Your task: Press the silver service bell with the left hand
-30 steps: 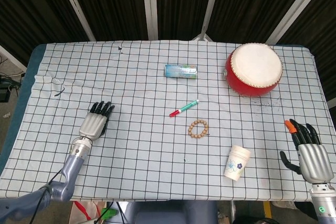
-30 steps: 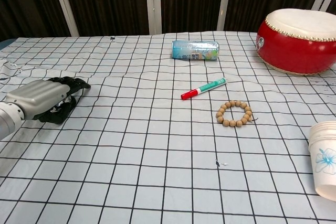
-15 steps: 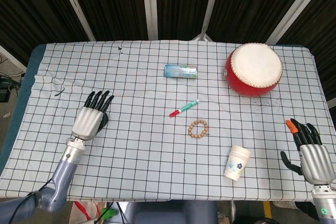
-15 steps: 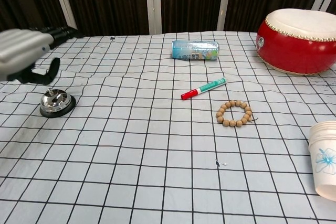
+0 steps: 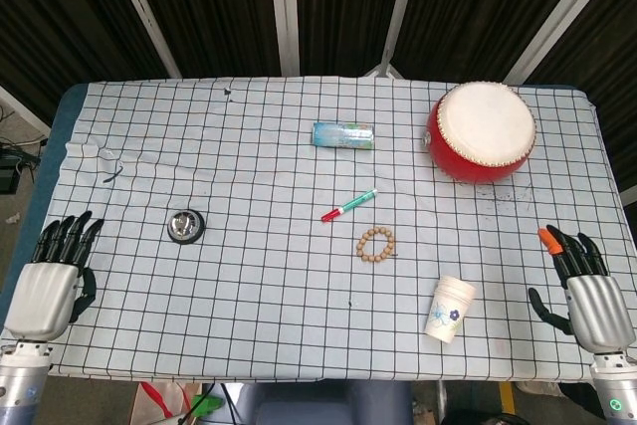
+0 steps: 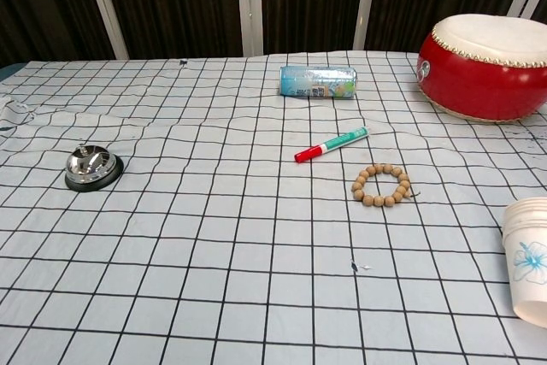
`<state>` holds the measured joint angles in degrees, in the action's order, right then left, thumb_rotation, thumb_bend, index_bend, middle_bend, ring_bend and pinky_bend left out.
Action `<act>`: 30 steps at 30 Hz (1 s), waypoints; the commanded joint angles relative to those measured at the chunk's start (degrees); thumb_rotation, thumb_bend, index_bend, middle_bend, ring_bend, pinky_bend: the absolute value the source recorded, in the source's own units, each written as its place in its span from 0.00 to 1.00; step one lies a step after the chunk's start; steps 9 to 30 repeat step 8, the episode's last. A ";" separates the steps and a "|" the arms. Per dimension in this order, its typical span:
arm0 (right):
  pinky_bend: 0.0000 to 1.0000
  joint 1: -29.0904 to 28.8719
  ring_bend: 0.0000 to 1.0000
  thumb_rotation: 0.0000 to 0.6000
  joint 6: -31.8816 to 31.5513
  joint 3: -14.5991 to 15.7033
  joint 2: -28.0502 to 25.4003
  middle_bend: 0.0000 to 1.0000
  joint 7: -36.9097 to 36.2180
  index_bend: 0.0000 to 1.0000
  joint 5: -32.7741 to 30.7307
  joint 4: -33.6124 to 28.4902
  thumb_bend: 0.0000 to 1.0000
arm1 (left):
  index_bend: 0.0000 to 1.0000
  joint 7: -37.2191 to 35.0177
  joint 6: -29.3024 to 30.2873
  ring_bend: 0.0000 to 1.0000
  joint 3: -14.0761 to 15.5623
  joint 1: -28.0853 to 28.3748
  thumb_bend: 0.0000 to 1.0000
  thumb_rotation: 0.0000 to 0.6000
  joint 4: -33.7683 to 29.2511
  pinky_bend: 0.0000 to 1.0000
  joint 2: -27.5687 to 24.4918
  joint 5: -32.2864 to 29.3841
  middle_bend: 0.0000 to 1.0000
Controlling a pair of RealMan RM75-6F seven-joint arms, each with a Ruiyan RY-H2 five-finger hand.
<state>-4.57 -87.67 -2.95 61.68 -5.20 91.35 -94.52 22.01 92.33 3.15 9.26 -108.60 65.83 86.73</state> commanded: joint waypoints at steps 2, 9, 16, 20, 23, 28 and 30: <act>0.04 -0.09 0.12 1.00 0.23 -0.01 0.08 0.08 0.28 0.05 -0.15 0.10 0.40 | 0.00 -2.63 -0.82 0.00 0.54 -0.82 1.00 1.00 3.04 0.00 0.86 0.34 0.00; 0.04 -0.14 0.12 1.00 0.28 -0.05 0.20 0.08 0.36 0.05 -0.24 0.10 0.40 | 0.00 -2.80 -1.07 0.00 -0.06 -0.89 1.00 1.00 4.60 0.00 1.60 1.48 0.00; 0.04 -0.14 0.12 1.00 0.28 -0.05 0.20 0.08 0.36 0.05 -0.24 0.10 0.40 | 0.00 -2.80 -1.07 0.00 -0.06 -0.89 1.00 1.00 4.60 0.00 1.60 1.48 0.00; 0.04 -0.14 0.12 1.00 0.28 -0.05 0.20 0.08 0.36 0.05 -0.24 0.10 0.40 | 0.00 -2.80 -1.07 0.00 -0.06 -0.89 1.00 1.00 4.60 0.00 1.60 1.48 0.00; 0.04 -0.14 0.12 1.00 0.28 -0.05 0.20 0.08 0.36 0.05 -0.24 0.10 0.40 | 0.00 -2.80 -1.07 0.00 -0.06 -0.89 1.00 1.00 4.60 0.00 1.60 1.48 0.00; 0.04 -0.14 0.12 1.00 0.28 -0.05 0.20 0.08 0.36 0.05 -0.24 0.10 0.40 | 0.00 -2.80 -1.07 0.00 -0.06 -0.89 1.00 1.00 4.60 0.00 1.60 1.48 0.00; 0.04 -0.14 0.12 1.00 0.28 -0.05 0.20 0.08 0.36 0.05 -0.24 0.10 0.40 | 0.00 -2.80 -1.07 0.00 -0.06 -0.89 1.00 1.00 4.60 0.00 1.60 1.48 0.00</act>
